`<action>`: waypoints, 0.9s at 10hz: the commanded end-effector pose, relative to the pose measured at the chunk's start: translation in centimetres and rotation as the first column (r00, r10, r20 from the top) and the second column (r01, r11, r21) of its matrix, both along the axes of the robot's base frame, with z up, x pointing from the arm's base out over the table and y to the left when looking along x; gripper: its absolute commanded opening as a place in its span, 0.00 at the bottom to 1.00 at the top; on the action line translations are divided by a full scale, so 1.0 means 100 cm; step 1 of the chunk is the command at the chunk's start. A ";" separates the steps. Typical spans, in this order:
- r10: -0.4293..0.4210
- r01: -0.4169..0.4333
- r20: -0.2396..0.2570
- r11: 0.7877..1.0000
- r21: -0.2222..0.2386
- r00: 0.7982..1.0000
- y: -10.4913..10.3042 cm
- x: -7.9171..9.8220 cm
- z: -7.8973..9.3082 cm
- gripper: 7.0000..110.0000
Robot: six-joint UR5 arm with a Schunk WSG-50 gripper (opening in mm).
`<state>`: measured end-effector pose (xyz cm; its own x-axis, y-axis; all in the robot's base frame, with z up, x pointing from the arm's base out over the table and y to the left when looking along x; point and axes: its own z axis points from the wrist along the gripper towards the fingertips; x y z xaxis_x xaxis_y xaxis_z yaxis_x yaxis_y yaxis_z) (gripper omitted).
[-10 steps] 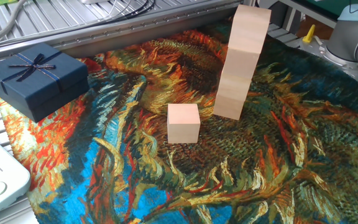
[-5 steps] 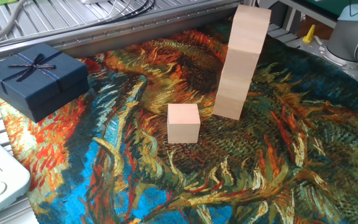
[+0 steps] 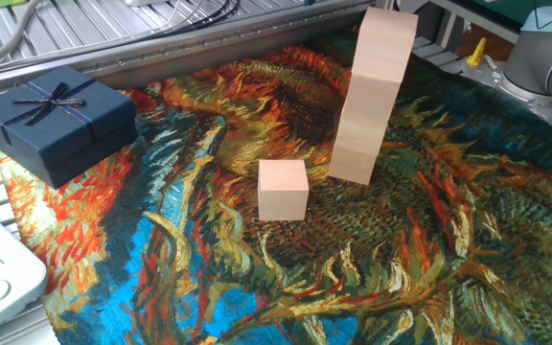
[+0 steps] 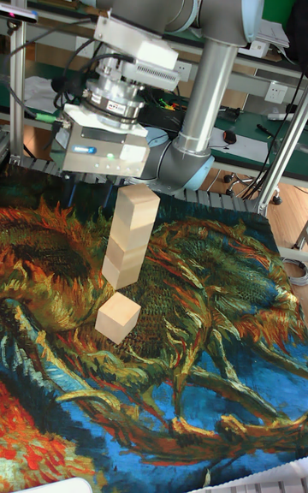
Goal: Stack the blocks in a vertical line of five
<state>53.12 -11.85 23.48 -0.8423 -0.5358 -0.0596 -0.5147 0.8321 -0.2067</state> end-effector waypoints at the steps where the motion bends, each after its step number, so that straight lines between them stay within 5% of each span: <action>1: -0.020 0.018 -0.045 0.999 -0.030 0.999 -0.010 -0.013 0.000 0.79; 3: -0.121 0.118 -0.088 0.992 -0.032 0.989 -0.012 -0.028 -0.001 0.79; 5: -0.225 0.224 -0.037 0.974 -0.013 0.974 -0.012 -0.019 0.000 0.79; 7: -0.161 0.160 -0.053 0.987 -0.019 0.986 -0.011 -0.021 0.000 0.79; 9: -0.043 0.047 -0.082 0.998 0.046 0.996 -0.013 0.000 -0.005 0.79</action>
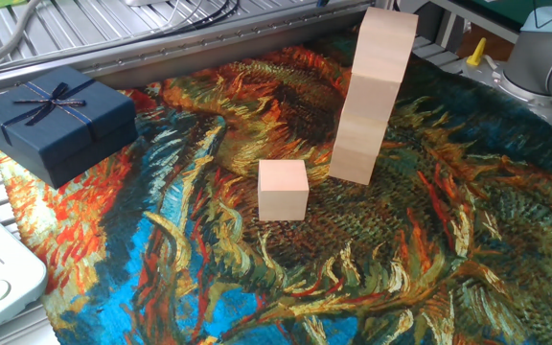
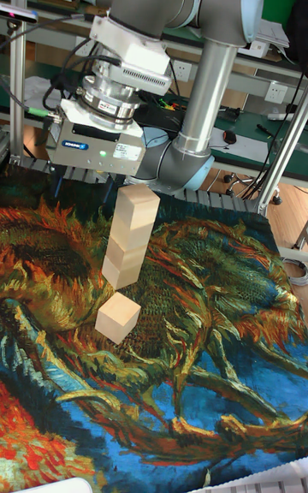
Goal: Stack the blocks in a vertical line of five
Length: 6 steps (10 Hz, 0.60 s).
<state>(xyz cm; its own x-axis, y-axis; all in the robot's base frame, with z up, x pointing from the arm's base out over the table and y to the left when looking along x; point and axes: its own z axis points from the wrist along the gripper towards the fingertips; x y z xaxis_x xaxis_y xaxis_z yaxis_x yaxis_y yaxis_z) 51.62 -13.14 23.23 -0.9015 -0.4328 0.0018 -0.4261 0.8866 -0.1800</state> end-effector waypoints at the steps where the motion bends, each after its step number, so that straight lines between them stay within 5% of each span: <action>1: 0.111 -0.109 -0.027 0.991 0.075 0.993 -0.010 0.026 -0.008 0.79; 3: 0.149 -0.147 -0.015 0.985 0.089 0.989 -0.023 0.049 -0.029 0.79; 6: 0.157 -0.137 -0.095 0.973 0.188 0.983 0.018 0.032 -0.041 0.79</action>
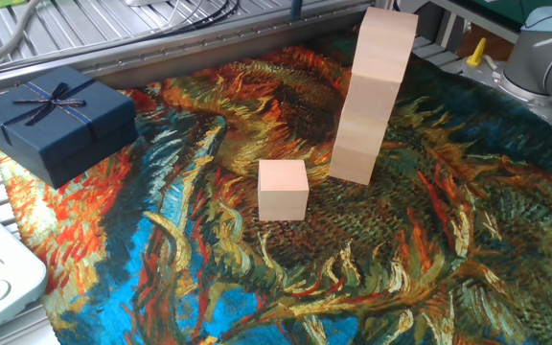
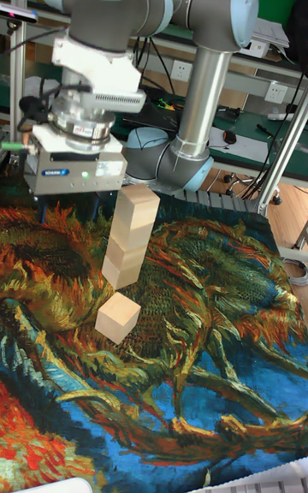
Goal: Stack the blocks in a vertical line of five
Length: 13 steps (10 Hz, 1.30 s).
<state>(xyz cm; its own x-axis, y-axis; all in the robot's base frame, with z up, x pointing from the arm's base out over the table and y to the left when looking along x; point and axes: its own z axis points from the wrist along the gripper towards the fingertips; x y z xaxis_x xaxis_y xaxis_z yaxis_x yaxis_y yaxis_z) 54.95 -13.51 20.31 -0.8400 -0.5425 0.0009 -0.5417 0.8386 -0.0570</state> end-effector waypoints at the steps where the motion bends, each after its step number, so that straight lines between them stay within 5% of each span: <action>1: 0.026 -0.023 -0.064 0.998 0.053 0.998 0.022 -0.005 -0.014 0.79; 3: 0.022 -0.017 -0.118 0.999 0.043 0.993 0.016 -0.019 -0.012 0.79; 4: 0.045 -0.032 -0.175 0.996 0.079 0.984 0.022 -0.032 -0.011 0.79; 9: 0.127 -0.112 -0.165 0.989 0.095 0.978 0.031 -0.027 -0.009 0.79; 13: 0.126 -0.108 -0.130 0.984 0.138 0.983 0.058 -0.015 -0.008 0.79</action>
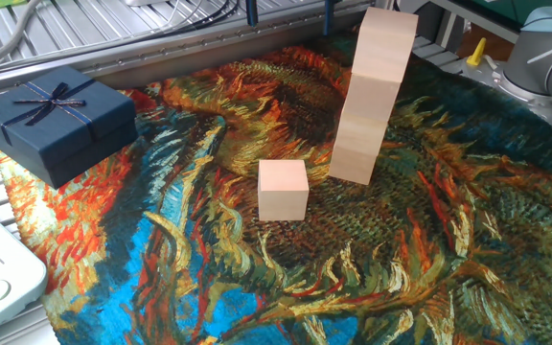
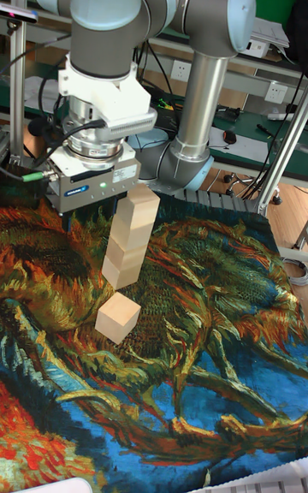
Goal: Stack the blocks in a vertical line of five
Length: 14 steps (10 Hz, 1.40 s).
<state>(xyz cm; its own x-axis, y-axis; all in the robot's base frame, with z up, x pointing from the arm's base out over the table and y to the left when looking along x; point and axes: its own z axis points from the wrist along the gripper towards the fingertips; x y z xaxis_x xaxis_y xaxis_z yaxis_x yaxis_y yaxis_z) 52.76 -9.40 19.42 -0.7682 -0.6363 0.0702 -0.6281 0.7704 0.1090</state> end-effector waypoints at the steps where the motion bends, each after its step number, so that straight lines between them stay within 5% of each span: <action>1: 0.006 -0.006 0.007 0.999 0.044 1.000 0.020 0.006 0.000 0.79; 14: 0.020 -0.017 -0.054 0.999 0.046 0.998 0.020 -0.006 -0.003 0.79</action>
<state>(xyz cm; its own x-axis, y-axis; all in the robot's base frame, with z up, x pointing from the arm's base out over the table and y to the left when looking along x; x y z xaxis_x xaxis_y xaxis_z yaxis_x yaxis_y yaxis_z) 52.31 -7.68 19.05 -0.7534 -0.6520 0.0854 -0.6353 0.7552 0.1613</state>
